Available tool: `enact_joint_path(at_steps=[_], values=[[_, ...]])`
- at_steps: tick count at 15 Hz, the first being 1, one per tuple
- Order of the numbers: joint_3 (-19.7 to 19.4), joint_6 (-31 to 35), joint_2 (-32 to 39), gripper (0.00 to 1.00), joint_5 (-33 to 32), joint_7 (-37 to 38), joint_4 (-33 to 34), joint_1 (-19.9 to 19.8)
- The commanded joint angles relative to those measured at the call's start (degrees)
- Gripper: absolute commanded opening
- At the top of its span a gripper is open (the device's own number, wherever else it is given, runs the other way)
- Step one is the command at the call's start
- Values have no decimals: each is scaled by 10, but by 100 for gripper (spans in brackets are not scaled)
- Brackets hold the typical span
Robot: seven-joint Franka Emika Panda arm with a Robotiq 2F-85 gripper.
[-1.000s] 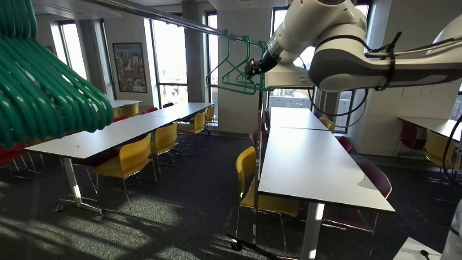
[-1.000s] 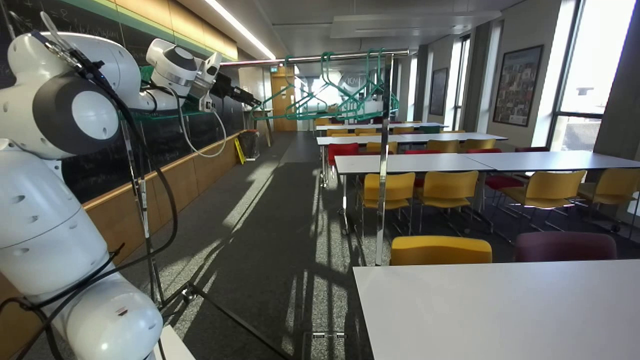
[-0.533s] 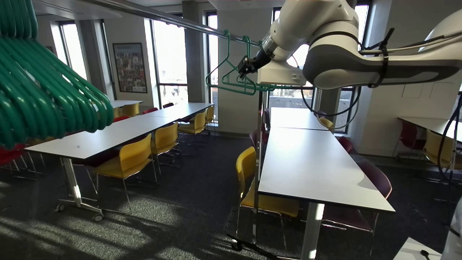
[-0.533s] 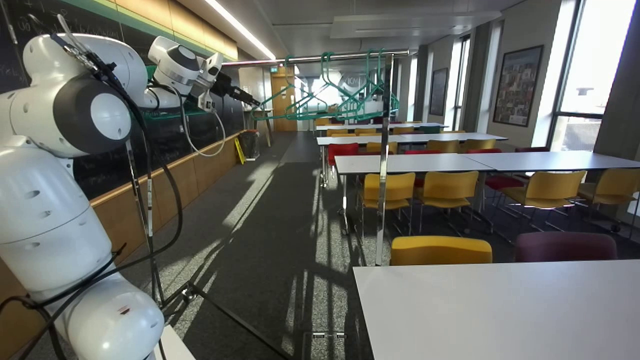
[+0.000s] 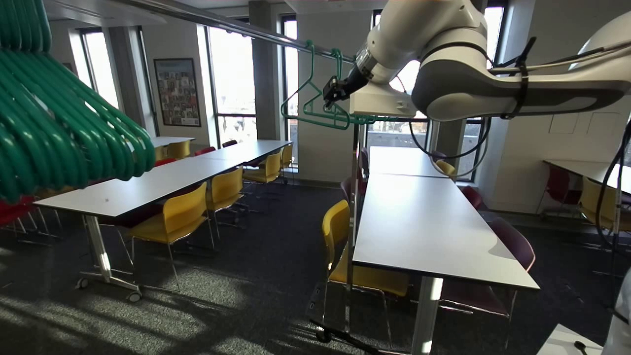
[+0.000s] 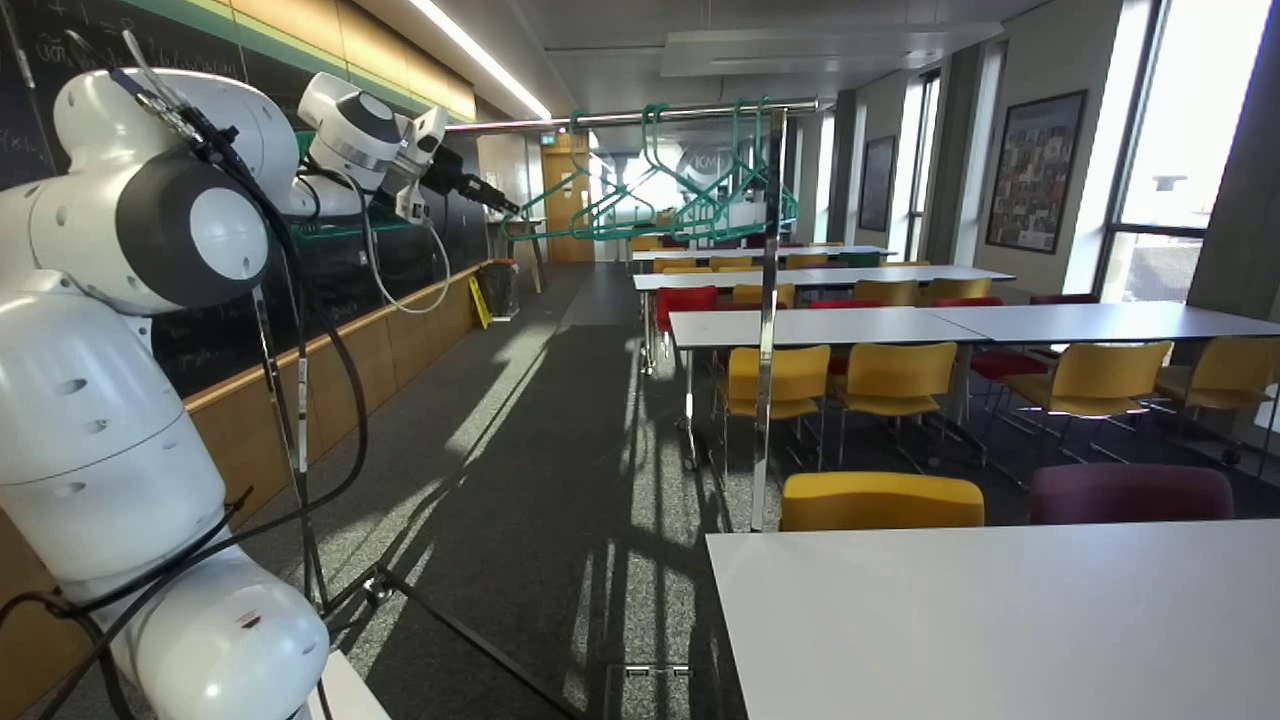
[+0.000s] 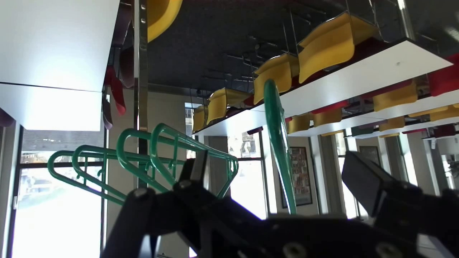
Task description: Put the coat hanger on the table
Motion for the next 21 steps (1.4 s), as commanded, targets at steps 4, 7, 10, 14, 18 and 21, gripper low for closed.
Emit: enact_joint_path(at_steps=[4,7,10,14,18,21], values=[[-14,3,13,100,18,-2,16,15],[-15,3,17,66,25,-5,16,16],[-16,2,18,45,29,-6,17,18],[-18,1,18,15,31,-8,18,21],[-18,0,16,0,31,-9,17,21],[-18,-1,14,1,25,-13,20,21]])
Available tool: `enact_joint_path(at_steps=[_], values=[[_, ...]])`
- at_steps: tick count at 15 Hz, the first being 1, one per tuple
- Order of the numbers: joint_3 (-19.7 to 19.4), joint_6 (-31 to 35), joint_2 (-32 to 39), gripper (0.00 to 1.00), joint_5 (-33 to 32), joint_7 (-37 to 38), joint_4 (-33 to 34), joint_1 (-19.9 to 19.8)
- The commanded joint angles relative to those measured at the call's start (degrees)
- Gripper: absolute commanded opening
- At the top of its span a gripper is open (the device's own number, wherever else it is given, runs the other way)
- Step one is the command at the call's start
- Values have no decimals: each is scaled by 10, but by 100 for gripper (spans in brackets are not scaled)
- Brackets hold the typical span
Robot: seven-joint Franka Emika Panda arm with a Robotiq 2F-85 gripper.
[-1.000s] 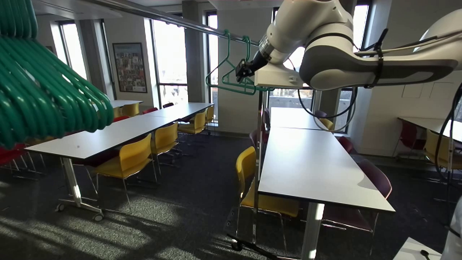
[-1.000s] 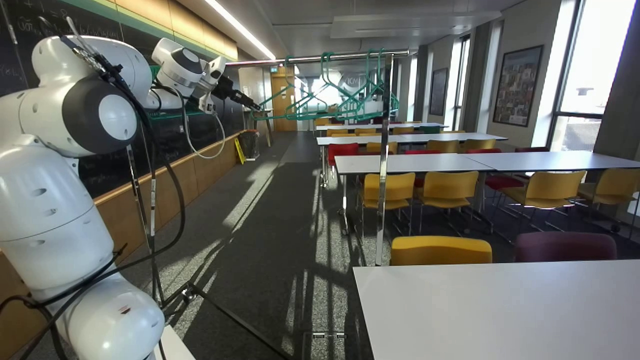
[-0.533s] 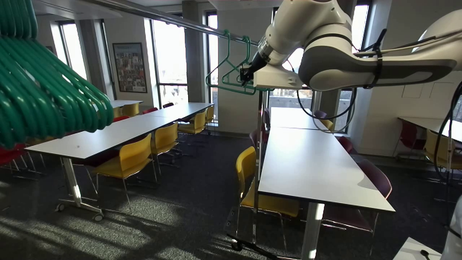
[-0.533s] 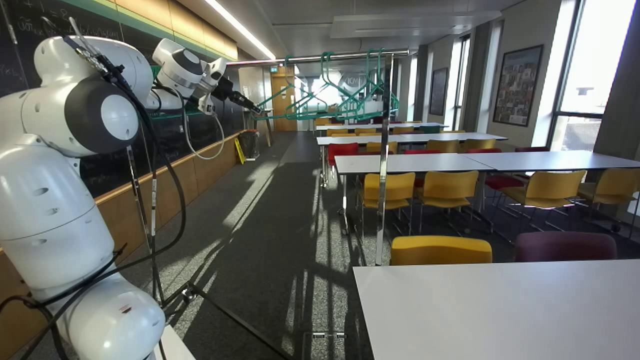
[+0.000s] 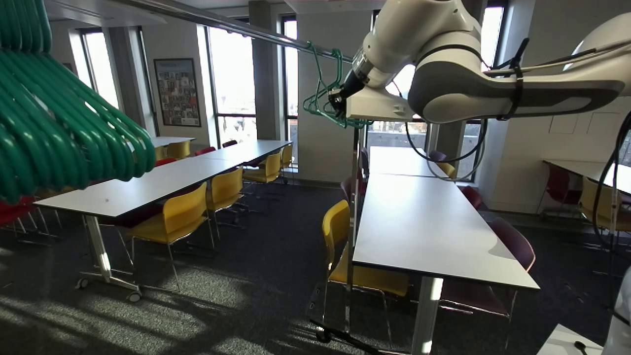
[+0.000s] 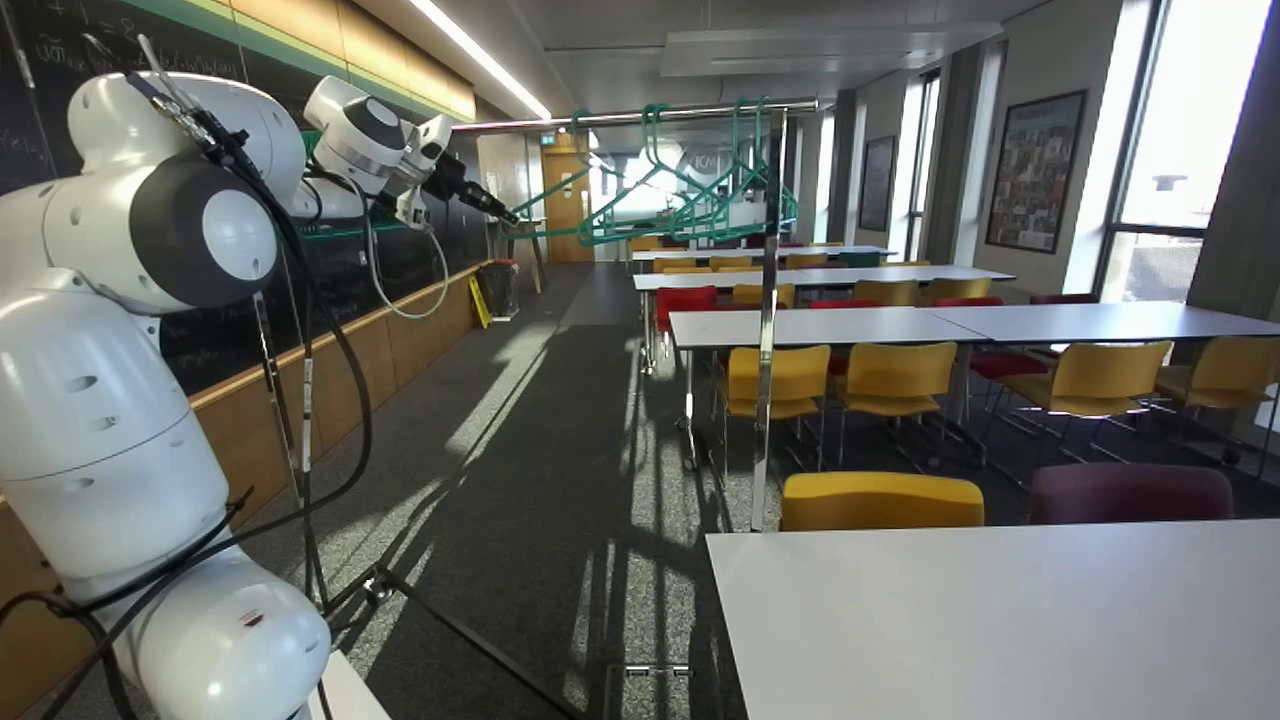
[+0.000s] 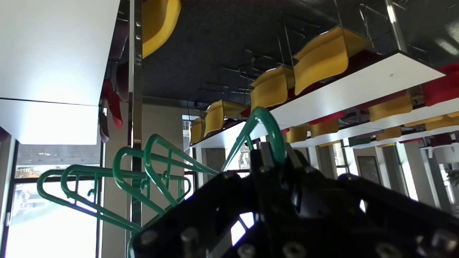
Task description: Put the coat hanger on the table
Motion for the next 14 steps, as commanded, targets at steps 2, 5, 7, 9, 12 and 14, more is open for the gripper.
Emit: enact_joint_path(at_steps=[2,5,7,9,12,14], values=[[-11,-4,3,2,2,-13,20,12],[-9,-7,4,2,-3,-16,24,13],[-7,-6,3,2,-13,-19,32,13],[-5,-5,3,2,-24,-21,43,14],[-3,-1,2,2,-29,-20,63,19],[-1,0,2,2,-21,-18,72,25]])
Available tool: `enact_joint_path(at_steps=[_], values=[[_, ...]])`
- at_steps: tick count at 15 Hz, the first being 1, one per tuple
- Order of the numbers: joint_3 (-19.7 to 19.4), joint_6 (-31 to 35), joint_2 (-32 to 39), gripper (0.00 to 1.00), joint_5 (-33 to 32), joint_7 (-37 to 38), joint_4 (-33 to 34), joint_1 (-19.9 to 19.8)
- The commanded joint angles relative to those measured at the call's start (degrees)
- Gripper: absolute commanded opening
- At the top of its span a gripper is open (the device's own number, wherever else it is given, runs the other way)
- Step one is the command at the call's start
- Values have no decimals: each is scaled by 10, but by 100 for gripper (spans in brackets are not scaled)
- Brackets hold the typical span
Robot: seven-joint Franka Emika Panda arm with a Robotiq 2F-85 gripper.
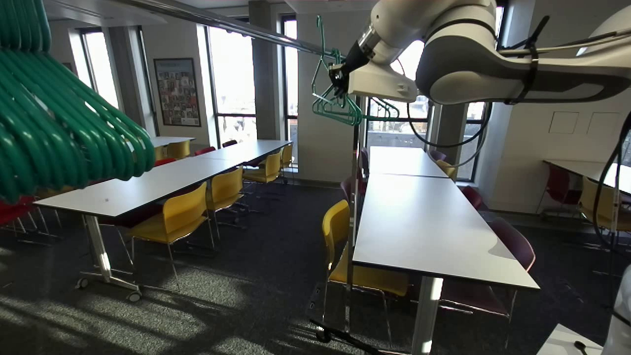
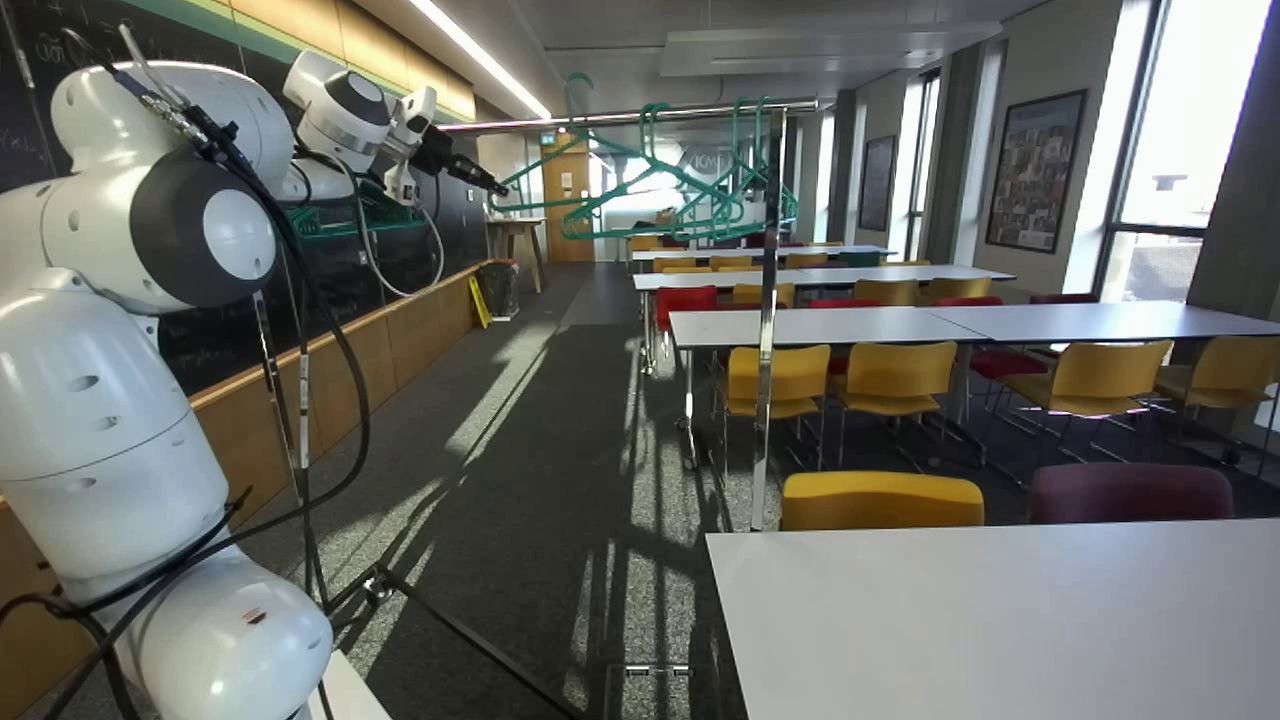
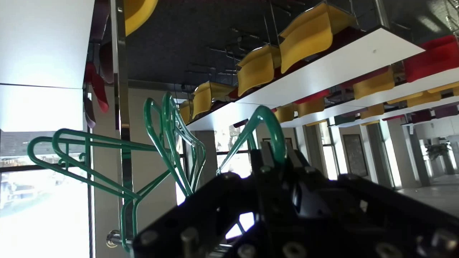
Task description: Put the coat hanger on the table
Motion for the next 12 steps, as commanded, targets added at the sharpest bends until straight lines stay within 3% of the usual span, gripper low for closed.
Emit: enact_joint_path(at_steps=[1,9,12], values=[[0,0,2,2,-2,-12,29,15],[26,-29,-36,2,15,-23,13,48],[38,-72,-53,2,19,-27,11,55]])
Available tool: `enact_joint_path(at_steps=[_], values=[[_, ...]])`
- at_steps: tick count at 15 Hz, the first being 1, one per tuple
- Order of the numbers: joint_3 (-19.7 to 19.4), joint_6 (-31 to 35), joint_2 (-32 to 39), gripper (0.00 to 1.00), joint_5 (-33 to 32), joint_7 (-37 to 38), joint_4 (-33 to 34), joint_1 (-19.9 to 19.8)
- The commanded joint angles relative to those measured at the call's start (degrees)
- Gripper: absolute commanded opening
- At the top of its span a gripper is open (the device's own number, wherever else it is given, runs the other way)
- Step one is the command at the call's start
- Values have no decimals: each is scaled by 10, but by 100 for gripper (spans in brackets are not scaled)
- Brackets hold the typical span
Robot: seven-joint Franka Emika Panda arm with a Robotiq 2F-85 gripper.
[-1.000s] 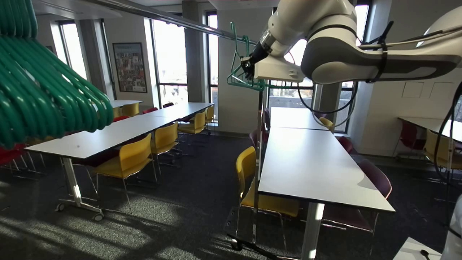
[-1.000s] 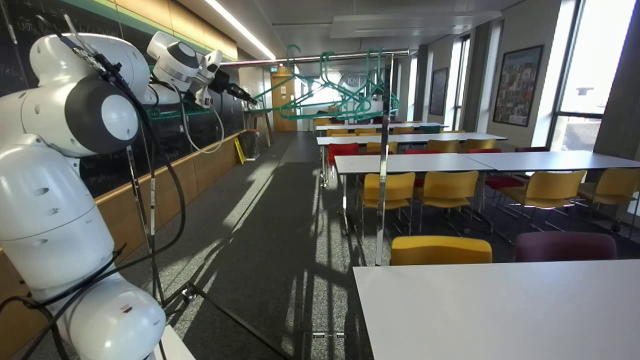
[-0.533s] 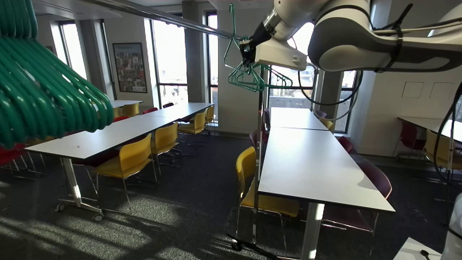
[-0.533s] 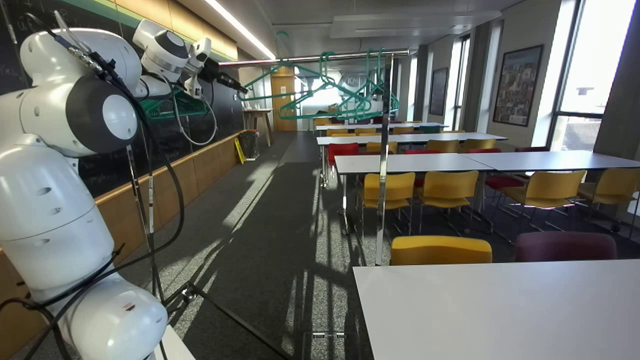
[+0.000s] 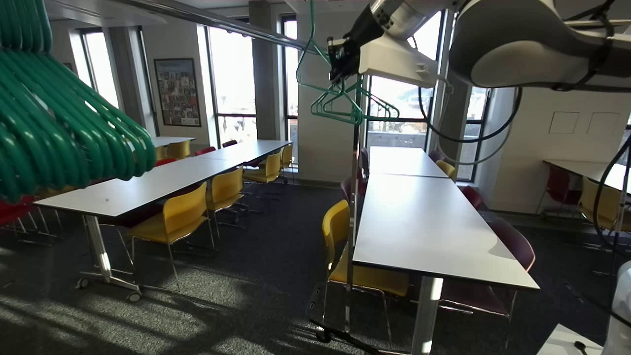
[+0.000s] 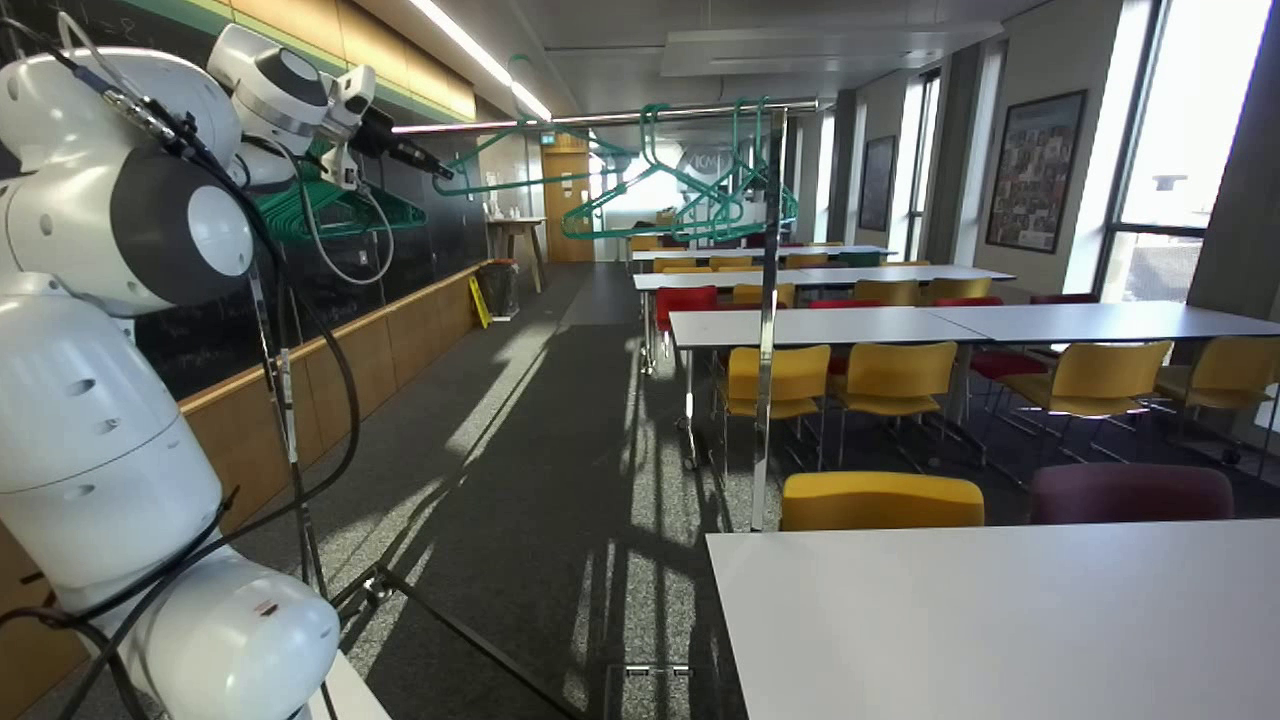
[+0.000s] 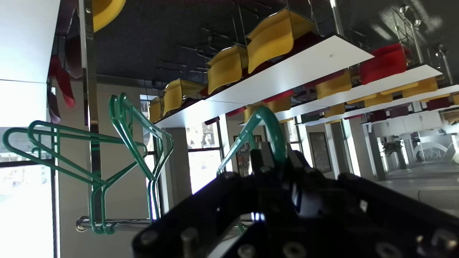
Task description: Put the coat hanger on the table
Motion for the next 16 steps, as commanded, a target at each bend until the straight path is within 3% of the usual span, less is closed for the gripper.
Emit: enact_joint_path(at_steps=[1,6,16], values=[[10,-56,-34,2,15,-27,-5,3],[21,-113,-54,2,43,-39,-7,4],[28,-134,-65,2,106,-70,-37,-1]])
